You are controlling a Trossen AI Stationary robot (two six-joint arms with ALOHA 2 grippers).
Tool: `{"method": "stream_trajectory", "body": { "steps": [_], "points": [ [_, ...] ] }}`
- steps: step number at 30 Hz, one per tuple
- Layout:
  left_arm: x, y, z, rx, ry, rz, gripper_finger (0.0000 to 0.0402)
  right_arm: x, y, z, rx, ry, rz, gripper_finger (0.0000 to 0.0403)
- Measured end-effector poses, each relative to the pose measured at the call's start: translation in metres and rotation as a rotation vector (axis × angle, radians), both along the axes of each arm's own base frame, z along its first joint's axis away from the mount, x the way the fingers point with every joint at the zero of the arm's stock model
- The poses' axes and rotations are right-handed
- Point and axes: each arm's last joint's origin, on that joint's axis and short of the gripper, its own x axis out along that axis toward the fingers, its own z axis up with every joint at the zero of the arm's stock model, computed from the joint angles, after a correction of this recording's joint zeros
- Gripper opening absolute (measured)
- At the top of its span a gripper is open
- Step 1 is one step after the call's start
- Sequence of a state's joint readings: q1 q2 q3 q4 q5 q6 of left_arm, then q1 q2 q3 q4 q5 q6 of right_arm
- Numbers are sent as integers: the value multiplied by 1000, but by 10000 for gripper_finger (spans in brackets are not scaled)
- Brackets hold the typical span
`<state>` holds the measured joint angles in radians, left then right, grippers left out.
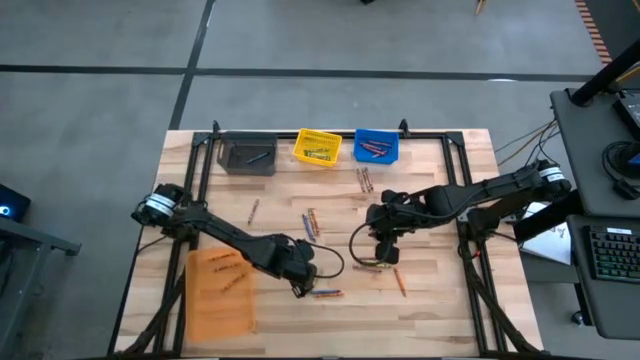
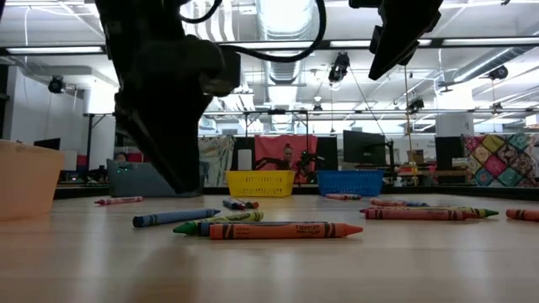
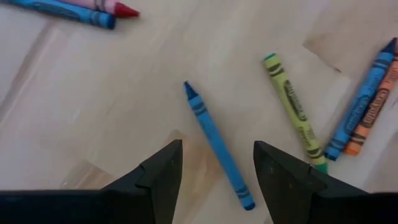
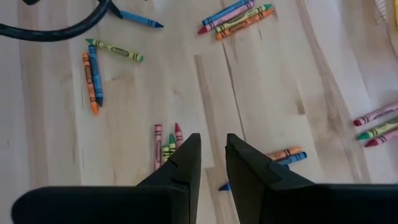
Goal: Sort crayons
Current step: Put the blue crayon into the black bin
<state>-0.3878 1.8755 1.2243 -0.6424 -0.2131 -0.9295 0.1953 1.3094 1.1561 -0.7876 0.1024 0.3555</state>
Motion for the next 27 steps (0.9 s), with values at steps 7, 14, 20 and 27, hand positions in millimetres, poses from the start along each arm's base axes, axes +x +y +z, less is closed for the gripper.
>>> {"method": "stream_trajectory", "body": {
  "steps": [7, 14, 20, 27],
  "points": [
    [3, -1, -21, 32, 49, 10, 180, 1, 3, 1, 2, -16, 8, 63],
    [5, -5, -35, 63, 70, -1, 144, 1, 3, 1, 2, -20, 8, 63],
    [5, -5, -34, 79, 60, -4, 72, 1, 3, 1, 2, -23, 7, 63],
    [3, -4, -28, 95, 47, -30, 7, 3, 3, 2, 5, -40, 8, 63]
  ]
}}
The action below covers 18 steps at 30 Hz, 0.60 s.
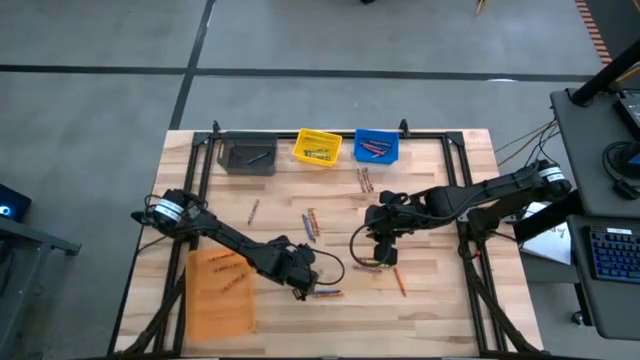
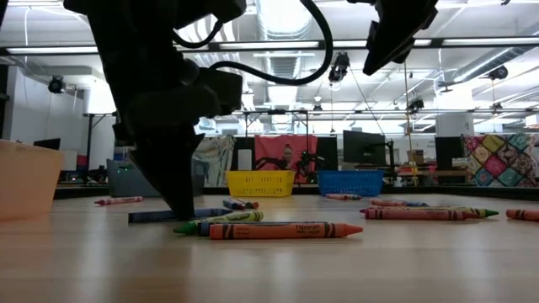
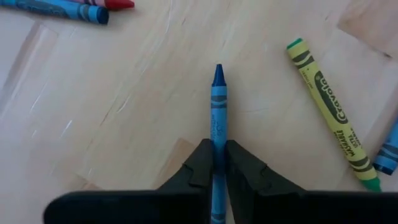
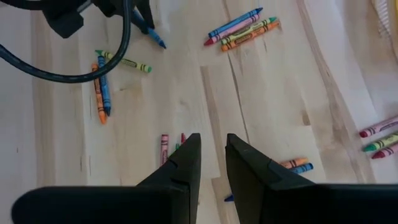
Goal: Sort crayons
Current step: Put the blue crayon into the black bin
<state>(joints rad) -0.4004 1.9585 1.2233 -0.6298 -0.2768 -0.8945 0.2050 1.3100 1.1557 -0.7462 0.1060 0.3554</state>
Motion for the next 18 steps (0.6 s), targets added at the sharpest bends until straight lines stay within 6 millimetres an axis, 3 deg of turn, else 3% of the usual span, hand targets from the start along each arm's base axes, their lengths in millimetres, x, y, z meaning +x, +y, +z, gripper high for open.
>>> {"method": "stream_trajectory", "body": {
  "steps": [5, 11, 18],
  "points": [
    [-5, 3, 14, 15, 17, -41, 3, 0, 0, 0, -5, -4, 9, 63],
    [-12, 10, 58, 21, -51, -113, 1, 2, 0, 2, -5, -31, 13, 63],
    [-32, 44, 112, 96, -135, -130, 1, 5, 1, 3, -30, -60, 52, 63]
  ]
}}
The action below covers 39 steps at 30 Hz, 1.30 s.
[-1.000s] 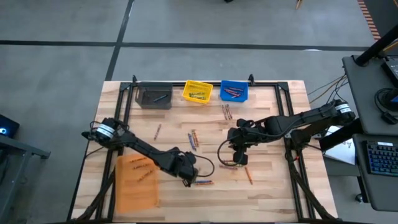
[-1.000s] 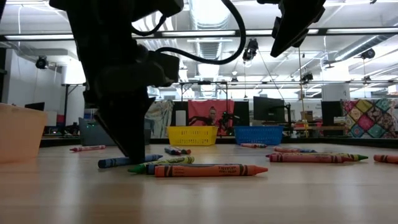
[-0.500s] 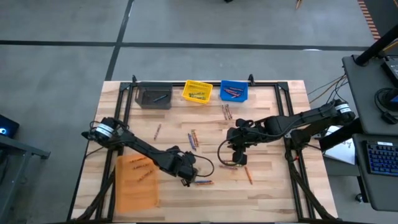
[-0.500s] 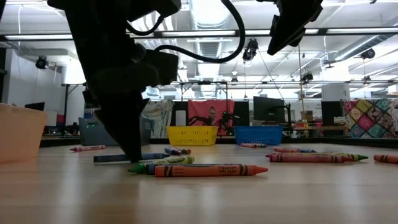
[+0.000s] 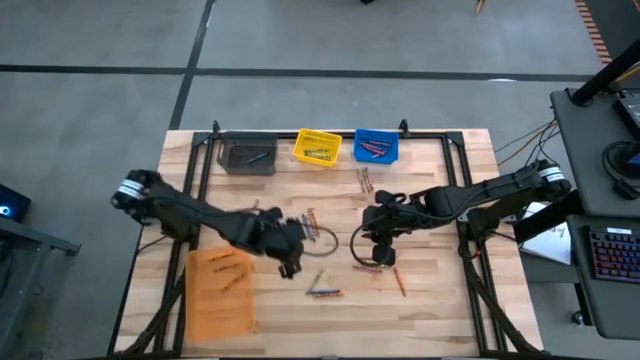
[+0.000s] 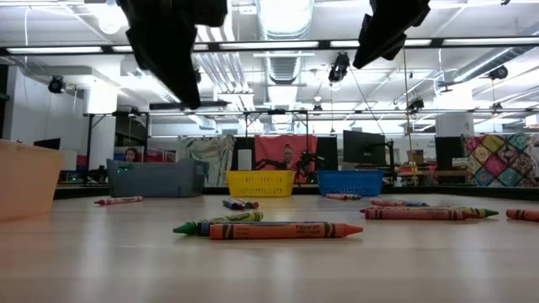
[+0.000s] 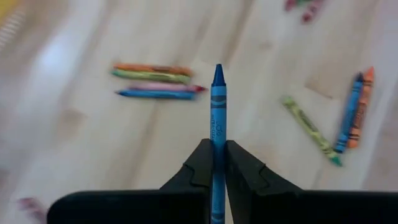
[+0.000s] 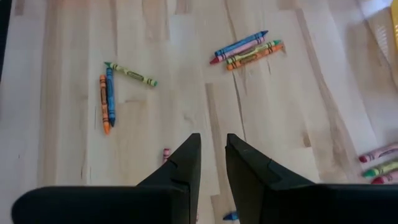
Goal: Sort crayons
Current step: Put the blue crayon into the black bin
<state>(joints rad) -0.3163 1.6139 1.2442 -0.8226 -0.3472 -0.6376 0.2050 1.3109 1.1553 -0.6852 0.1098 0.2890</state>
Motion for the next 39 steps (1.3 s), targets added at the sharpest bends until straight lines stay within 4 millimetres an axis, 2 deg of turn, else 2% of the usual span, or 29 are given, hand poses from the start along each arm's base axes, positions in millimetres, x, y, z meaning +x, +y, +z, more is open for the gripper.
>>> {"method": "stream_trajectory", "body": {
  "steps": [4, 8, 17, 23, 29, 33, 39],
  "points": [
    [-14, 31, 23, 29, -36, 23, 0, 3, 0, 2, -34, -41, 17, 63],
    [-26, 66, 37, 65, -34, 69, 0, 6, 0, 5, -85, -88, 49, 63],
    [-43, 159, 44, 155, 63, 160, 0, 12, -6, 10, -202, -153, 87, 63],
    [-65, 219, 43, 138, 110, 190, 0, 15, -27, 8, -279, -141, 95, 63],
    [-104, 273, 34, 53, 104, 275, 0, 20, -63, -2, -334, -196, 25, 63],
    [-131, 296, 22, 33, 124, 398, 0, 20, -83, -12, -303, -229, -24, 63],
    [-154, 305, 3, -13, 178, 473, 0, 17, -96, -22, -242, -215, -101, 63]
  ]
}}
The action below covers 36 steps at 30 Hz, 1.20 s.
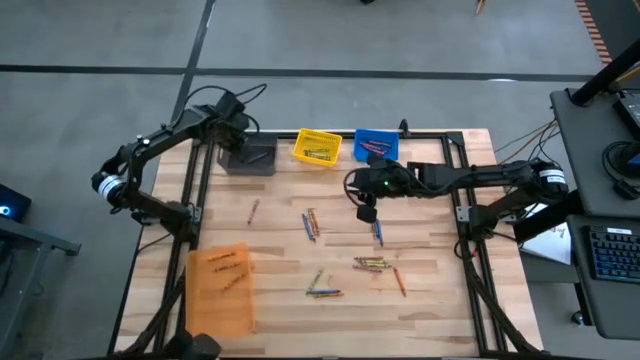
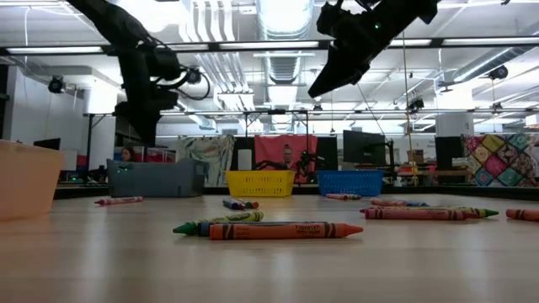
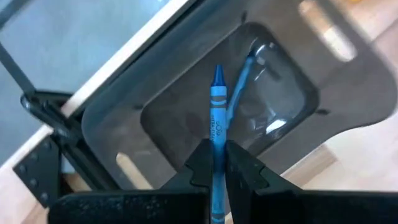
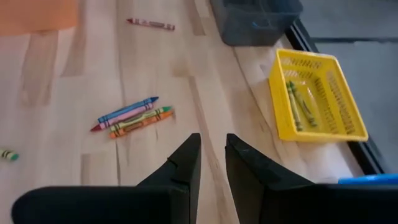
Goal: Sort crayons
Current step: Put the blue crayon into the black bin
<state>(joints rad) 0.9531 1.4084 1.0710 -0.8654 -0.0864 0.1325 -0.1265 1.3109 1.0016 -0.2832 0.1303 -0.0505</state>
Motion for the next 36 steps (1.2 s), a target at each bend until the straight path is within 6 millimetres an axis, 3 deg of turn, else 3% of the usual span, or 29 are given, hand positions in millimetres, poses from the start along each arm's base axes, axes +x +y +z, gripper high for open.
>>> {"method": "stream_trajectory", "body": {
  "steps": [9, 15, 27, 36],
  "points": [
    [-2, 4, -4, 17, -4, -5, 0, -1, 0, -1, 1, 12, 3, 63],
    [5, 13, -4, 87, -103, 86, 0, 0, 0, 1, -15, -2, 13, 63],
    [16, 28, -42, -25, 25, -9, 0, 0, 0, 1, -30, 2, 24, 63],
    [28, 45, -58, -91, 95, -73, 0, 0, 0, 1, -30, 2, 23, 63]
  ]
}}
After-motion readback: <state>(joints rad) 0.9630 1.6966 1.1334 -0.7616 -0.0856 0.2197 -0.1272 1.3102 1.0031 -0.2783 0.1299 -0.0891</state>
